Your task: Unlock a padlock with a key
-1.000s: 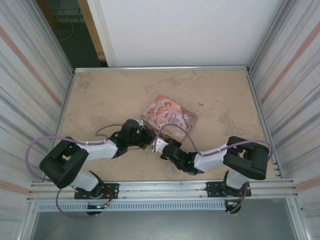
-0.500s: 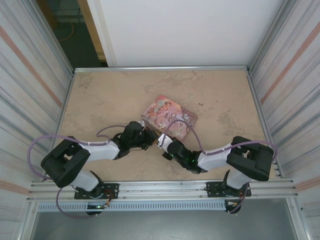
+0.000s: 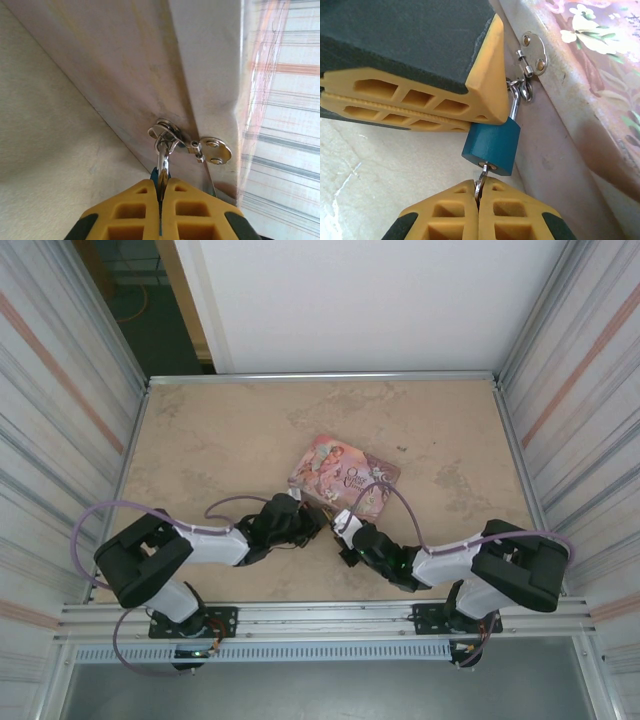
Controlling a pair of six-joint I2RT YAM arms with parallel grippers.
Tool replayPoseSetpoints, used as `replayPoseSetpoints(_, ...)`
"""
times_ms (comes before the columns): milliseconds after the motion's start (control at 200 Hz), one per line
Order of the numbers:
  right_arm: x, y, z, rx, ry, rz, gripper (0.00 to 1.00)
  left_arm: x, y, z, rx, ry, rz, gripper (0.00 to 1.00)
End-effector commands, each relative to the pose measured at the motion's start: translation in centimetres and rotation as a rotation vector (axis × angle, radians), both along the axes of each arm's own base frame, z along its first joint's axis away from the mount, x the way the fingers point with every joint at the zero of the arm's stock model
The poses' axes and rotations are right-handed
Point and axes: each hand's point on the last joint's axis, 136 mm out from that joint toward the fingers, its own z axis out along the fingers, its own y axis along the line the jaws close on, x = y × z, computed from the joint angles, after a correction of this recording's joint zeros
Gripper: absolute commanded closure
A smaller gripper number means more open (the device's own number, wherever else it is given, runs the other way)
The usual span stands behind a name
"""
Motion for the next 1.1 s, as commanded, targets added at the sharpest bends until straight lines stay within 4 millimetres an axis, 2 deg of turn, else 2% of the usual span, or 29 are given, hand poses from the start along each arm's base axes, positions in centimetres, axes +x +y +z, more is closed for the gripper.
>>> replayPoseSetpoints(0,-0.4,-0.5,-0.5,0.034,0.068,-0.019,1.0,-2.7,-2.4,0.4,-0.055,0.049,-0.13,0.84)
replayPoseSetpoints(190,-0.9,-1.3,-1.2,0.038,0.115,-0.037,1.0,-2.5,-2.0,0.7,-0.003,0.018,-0.141,0.57)
replayPoseSetpoints(316,-1.0,-1.7,-1.3,0.078,0.171,-0.055,1.0,-2.2,-0.3,1.4,0.047,-0.013,-0.136,0.47)
replayPoseSetpoints(421,-1.3,-1.6,-1.1,0.115,0.217,-0.048,1.0,-1.8,1.7,2.4,0.105,-0.06,-0.115,0.4)
replayPoseSetpoints(511,-1.4,-1.8,-0.9,0.151,0.271,-0.061,1.0,-1.1,3.6,4.0,0.154,-0.13,-0.094,0.36)
replayPoseSetpoints(721,-2.2,-2.1,-0.2,0.277,0.422,-0.079,1.0,0.3,7.8,8.8,0.277,-0.33,-0.02,0.31)
replayPoseSetpoints(887,-2.4,-2.8,0.1,0.39,0.521,-0.141,1.0,0.7,9.8,11.8,0.352,-0.455,0.018,0.3)
replayPoseSetpoints(997,-2.5,-3.2,0.1,0.441,0.588,-0.19,1.0,0.9,10.5,12.5,0.392,-0.498,0.027,0.27)
replayPoseSetpoints(1092,-2.4,-3.6,0.1,0.471,0.642,-0.239,1.0,1.5,11.0,11.8,0.427,-0.493,0.031,0.11)
